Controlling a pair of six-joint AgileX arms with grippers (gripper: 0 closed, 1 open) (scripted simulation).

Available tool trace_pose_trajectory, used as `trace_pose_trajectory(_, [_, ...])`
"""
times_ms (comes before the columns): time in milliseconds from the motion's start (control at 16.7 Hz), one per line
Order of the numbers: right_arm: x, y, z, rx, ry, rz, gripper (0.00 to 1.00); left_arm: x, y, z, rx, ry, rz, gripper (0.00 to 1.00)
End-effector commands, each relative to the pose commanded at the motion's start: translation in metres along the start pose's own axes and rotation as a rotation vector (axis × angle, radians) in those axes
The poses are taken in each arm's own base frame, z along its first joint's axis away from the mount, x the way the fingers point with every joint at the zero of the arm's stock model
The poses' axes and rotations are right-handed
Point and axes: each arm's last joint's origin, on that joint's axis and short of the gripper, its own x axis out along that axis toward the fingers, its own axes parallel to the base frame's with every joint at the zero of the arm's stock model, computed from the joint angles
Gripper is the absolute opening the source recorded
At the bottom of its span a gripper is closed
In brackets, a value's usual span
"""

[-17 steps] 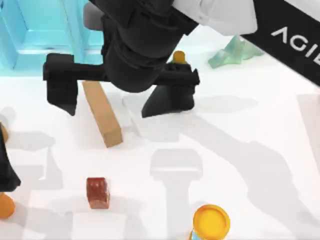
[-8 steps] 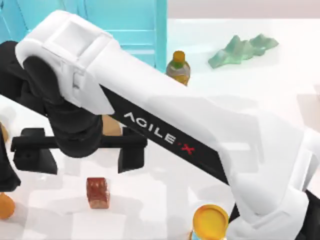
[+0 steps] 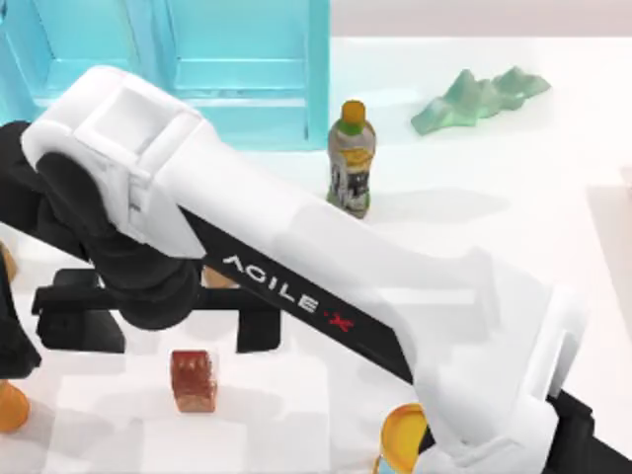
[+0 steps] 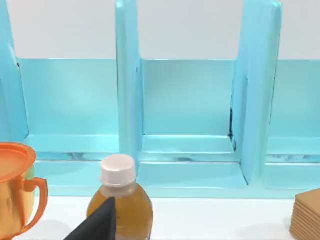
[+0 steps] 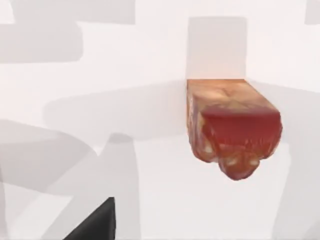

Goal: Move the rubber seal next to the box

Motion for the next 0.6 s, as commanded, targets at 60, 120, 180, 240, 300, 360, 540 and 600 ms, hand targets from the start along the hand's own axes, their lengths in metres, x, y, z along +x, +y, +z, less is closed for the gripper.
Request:
trace_pose_trajectory(60, [0.0,0.0,0.0,0.0,0.0,0.0,1.0,0.0,0.0,0.0,0.0,0.0,0.0,1.0])
trace_pose_trajectory(120, [0.0,0.0,0.0,0.0,0.0,0.0,1.0,0.0,0.0,0.0,0.0,0.0,0.0,1.0])
trace_pose_trajectory(180, [0.0,0.0,0.0,0.0,0.0,0.0,1.0,0.0,0.0,0.0,0.0,0.0,0.0,1.0])
trace_pose_trajectory(240, [0.001,-0.001,0.003,0.005,0.001,0.0,1.0,0.0,0.0,0.0,0.0,0.0,0.0,1.0])
trace_pose_trajectory(300, [0.001,-0.001,0.002,0.004,0.001,0.0,1.0,0.0,0.0,0.0,0.0,0.0,0.0,1.0])
trace_pose_trajectory(360, [0.004,0.0,0.002,0.002,0.001,-0.002,1.0,0.0,0.0,0.0,0.0,0.0,0.0,1.0])
trace_pose_trajectory(540, [0.024,0.005,0.002,-0.001,0.003,-0.007,1.0,0.0,0.0,0.0,0.0,0.0,0.0,1.0])
trace_pose_trajectory(600, [0.032,0.006,0.002,-0.001,0.002,-0.005,1.0,0.0,0.0,0.0,0.0,0.0,0.0,1.0])
